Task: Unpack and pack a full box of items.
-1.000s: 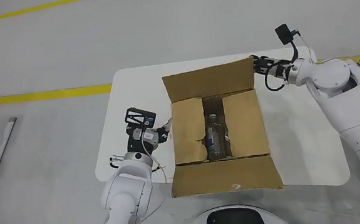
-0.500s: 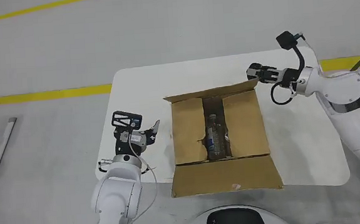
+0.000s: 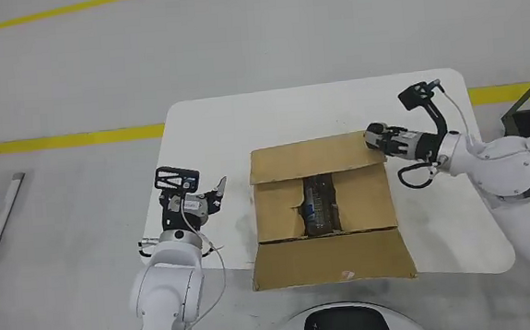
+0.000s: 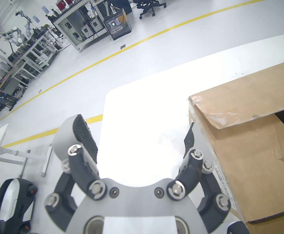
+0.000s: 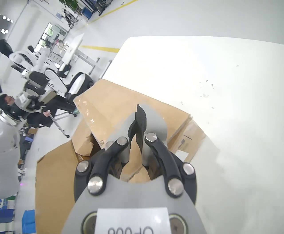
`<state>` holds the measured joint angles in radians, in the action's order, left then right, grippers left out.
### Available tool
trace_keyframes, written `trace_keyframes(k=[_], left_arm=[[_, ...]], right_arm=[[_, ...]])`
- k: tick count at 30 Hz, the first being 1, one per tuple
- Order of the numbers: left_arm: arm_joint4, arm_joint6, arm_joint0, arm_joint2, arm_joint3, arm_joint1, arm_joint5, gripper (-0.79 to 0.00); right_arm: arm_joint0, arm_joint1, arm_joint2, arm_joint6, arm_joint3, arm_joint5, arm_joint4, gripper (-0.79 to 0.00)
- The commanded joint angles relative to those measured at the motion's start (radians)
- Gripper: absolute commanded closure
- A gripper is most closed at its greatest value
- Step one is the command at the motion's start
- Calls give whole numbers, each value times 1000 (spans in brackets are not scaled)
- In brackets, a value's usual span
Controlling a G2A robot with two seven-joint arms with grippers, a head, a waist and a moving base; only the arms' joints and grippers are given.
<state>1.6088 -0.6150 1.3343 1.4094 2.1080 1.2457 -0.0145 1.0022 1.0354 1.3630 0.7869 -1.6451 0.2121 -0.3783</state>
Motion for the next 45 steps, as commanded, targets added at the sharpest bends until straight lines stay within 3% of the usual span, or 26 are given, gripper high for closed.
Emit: trace_keyframes(k=[1, 11, 15, 21, 26, 27, 41, 45], left_arm=[[0, 0, 0, 0, 0, 0, 0, -785], [0, 4, 1, 0, 0, 0, -3, -785], [14, 76, 44, 21, 36, -8, -94, -785], [-2, 221, 149, 120, 88, -29, -322, -785], [37, 377, 253, 232, 130, -57, -632, -785], [37, 397, 268, 251, 132, -60, -658, -785], [43, 395, 268, 251, 132, -60, -657, -785], [159, 401, 266, 220, 145, -70, -700, -785]], right_arm=[[20, 1, -7, -26, -16, 1, -11, 0], [54, -1, -37, -71, -55, -11, -139, 0], [55, -1, -39, -75, -59, -16, -154, 0], [60, -2, -37, -81, -58, -20, -166, 0], [62, -1, -41, -79, -61, -21, -170, 0], [62, -1, -43, -78, -63, -21, -170, 0], [71, -1, -48, -77, -69, -28, -172, 0], [76, -1, -51, -77, -75, -28, -176, 0]])
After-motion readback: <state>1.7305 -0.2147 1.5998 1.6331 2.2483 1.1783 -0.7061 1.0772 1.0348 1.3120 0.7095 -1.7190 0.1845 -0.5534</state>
